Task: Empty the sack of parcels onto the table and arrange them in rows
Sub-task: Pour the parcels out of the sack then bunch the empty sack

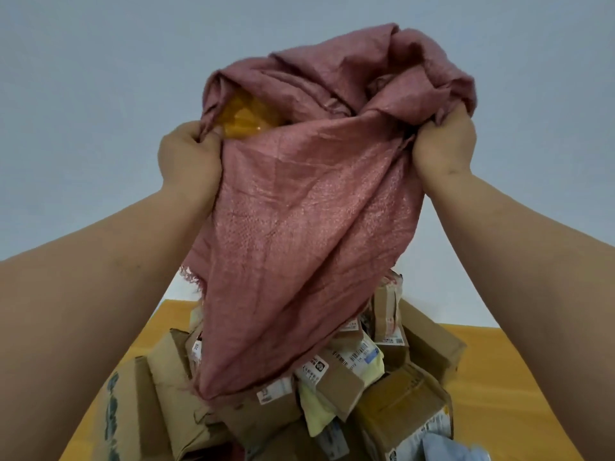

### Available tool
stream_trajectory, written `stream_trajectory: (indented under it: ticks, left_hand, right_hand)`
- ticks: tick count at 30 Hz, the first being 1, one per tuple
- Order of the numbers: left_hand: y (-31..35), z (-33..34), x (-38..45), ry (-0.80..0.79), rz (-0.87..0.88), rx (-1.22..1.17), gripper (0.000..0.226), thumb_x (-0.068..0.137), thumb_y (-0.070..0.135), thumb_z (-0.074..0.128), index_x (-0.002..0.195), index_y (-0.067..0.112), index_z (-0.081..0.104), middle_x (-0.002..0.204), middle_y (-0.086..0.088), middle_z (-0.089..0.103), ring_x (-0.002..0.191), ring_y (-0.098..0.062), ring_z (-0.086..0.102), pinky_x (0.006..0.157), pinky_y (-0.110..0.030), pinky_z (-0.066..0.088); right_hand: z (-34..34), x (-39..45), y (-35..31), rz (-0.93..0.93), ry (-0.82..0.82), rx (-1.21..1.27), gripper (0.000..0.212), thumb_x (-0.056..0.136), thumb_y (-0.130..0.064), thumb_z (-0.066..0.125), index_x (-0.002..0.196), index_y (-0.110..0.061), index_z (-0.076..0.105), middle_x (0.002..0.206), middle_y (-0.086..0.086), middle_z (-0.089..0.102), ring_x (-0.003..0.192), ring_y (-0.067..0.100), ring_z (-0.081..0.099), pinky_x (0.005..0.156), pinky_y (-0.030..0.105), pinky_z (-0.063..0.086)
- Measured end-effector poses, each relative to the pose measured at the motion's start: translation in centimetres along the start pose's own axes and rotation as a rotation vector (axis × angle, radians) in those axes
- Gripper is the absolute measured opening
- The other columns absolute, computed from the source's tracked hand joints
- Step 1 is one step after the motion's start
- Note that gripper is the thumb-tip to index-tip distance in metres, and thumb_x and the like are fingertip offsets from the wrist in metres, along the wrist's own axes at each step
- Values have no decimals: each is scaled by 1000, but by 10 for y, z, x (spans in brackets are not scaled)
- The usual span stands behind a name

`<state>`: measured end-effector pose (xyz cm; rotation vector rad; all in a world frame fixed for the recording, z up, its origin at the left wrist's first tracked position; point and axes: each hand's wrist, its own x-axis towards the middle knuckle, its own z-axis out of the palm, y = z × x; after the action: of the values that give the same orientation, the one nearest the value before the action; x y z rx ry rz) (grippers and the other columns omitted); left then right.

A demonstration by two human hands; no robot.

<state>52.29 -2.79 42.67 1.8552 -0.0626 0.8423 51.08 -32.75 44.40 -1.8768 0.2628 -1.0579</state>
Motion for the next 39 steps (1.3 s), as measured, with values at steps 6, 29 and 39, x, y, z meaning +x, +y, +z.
stream_trajectory:
  ticks: [6, 29, 39]
  left_hand:
    - [9, -5, 19, 113, -29, -80, 21, 93, 30, 53, 80, 18, 64, 69, 15, 55, 68, -6, 50, 62, -24, 40]
    - [-56, 11, -42, -998, -115, 629, 94, 59, 38, 92, 140, 19, 49, 135, -1, 57, 120, -25, 57, 98, -32, 46]
    - [7, 27, -22, -536, -262, 100, 41, 81, 41, 59, 110, 15, 71, 112, -13, 71, 99, -30, 67, 89, -44, 56]
  right_hand:
    - [-5, 6, -9, -27, 84, 8, 35, 91, -9, 38, 121, -9, 57, 120, 12, 65, 110, 28, 59, 83, 25, 38]
    - [7, -14, 0, -50, -499, -251, 27, 85, -7, 52, 107, -7, 68, 99, 14, 65, 90, 28, 58, 74, 36, 46]
    - [36, -58, -8, 50, -1098, -294, 82, 52, -67, 86, 119, -25, 69, 115, -10, 71, 108, 13, 64, 103, 37, 48]
